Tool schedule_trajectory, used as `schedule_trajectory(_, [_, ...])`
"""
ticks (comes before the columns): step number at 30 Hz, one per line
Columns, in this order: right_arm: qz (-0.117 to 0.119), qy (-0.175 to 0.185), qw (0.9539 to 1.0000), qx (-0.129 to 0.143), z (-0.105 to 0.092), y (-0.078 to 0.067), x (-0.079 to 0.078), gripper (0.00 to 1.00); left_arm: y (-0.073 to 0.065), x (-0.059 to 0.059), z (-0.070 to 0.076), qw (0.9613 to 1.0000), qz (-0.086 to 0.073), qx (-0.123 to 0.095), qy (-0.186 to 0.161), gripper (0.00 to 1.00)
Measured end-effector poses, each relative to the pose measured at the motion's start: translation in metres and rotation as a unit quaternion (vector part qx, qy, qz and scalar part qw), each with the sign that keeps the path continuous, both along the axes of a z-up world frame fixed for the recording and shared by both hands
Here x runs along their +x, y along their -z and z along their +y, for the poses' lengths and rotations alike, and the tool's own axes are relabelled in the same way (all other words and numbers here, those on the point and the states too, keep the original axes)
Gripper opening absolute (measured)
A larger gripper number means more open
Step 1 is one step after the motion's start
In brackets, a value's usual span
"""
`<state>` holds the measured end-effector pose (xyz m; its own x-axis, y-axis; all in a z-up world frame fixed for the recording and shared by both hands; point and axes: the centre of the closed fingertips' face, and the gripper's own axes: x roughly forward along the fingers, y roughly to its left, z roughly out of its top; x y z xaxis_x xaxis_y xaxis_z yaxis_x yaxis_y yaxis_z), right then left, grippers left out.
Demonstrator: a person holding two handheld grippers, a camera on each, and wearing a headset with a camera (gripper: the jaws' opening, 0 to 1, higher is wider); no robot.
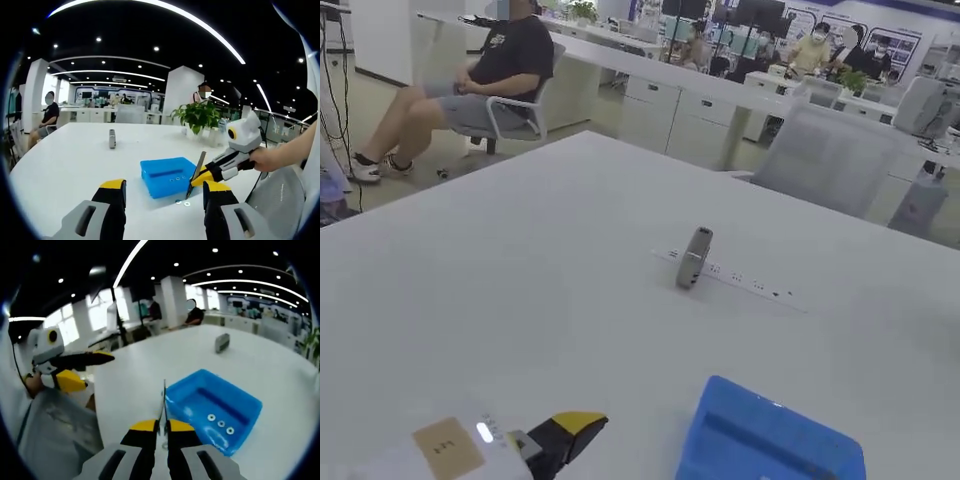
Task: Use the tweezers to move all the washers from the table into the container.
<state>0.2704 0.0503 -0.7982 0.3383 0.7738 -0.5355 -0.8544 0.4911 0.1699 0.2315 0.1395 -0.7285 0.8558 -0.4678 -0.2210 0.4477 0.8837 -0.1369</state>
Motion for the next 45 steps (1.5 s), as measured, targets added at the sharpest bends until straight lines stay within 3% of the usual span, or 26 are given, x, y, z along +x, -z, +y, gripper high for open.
schedule_trajectory(7, [0.024,0.010,0.9997,-0.003,-0.006,0.014,-0.001,0.04,0.001,0.000,0.001,1.0000,0.001,0.001,-0.001,0.62])
schedule_trajectory(18, [0.024,0.003,0.9996,-0.014,-0.006,0.020,-0.006,0.04,0.002,0.000,0.000,1.0000,0.005,0.003,0.001,0.62])
schedule_trajectory(24, [-0.017,-0.035,0.9982,-0.046,0.001,0.020,-0.015,0.04,0.003,0.000,-0.001,1.0000,0.005,0.005,0.003,0.61])
schedule_trajectory(27, [-0.057,-0.063,0.9932,-0.079,0.005,0.020,-0.020,0.04,0.003,0.000,0.000,1.0000,0.005,0.005,0.002,0.61])
schedule_trajectory(29, [-0.065,-0.064,0.9923,-0.084,0.006,0.020,-0.022,0.04,0.003,0.000,0.000,1.0000,0.004,0.006,0.002,0.61])
schedule_trajectory(37, [-0.070,-0.055,0.9926,-0.083,0.006,0.020,-0.020,0.03,0.003,-0.001,-0.001,0.9999,0.005,0.010,0.004,0.61])
schedule_trajectory(41, [-0.045,-0.036,0.9964,-0.061,0.003,0.019,-0.018,0.03,0.003,-0.001,-0.001,0.9999,0.005,0.008,0.003,0.61])
schedule_trajectory(45, [-0.044,-0.024,0.9976,-0.048,0.000,0.010,-0.013,0.03,0.003,-0.001,-0.001,0.9999,0.005,0.010,0.004,0.61])
